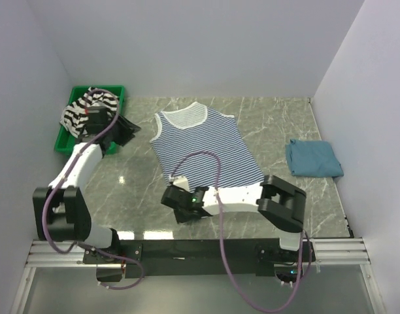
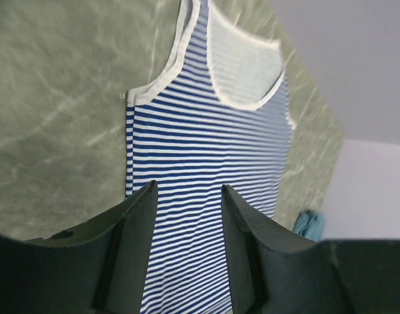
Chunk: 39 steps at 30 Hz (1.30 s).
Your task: Fold and stack the tank tops
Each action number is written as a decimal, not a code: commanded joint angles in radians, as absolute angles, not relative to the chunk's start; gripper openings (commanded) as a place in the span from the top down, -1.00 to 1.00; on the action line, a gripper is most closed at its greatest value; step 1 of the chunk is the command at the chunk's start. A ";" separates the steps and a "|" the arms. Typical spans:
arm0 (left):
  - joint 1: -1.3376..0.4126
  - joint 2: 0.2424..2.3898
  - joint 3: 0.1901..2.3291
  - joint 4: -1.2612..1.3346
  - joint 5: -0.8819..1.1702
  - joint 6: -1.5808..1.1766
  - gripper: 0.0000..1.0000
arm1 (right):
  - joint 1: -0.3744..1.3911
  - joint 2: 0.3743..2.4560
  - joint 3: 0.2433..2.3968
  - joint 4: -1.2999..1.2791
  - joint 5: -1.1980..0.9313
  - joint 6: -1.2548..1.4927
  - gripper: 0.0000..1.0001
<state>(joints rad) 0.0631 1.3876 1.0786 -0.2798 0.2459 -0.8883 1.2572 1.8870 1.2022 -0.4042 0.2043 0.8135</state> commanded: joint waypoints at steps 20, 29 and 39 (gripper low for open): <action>-0.149 1.885 1.281 -0.287 -0.026 -0.896 0.03 | 1.278 1.643 1.069 -0.413 0.146 0.810 1.00; -0.187 1.950 1.316 -0.345 -0.135 -0.867 0.13 | 1.276 1.634 1.069 -0.414 0.143 0.804 1.00; -0.196 1.977 1.321 -0.341 -0.184 -0.868 0.81 | 1.273 1.634 1.077 -0.410 0.121 0.804 1.00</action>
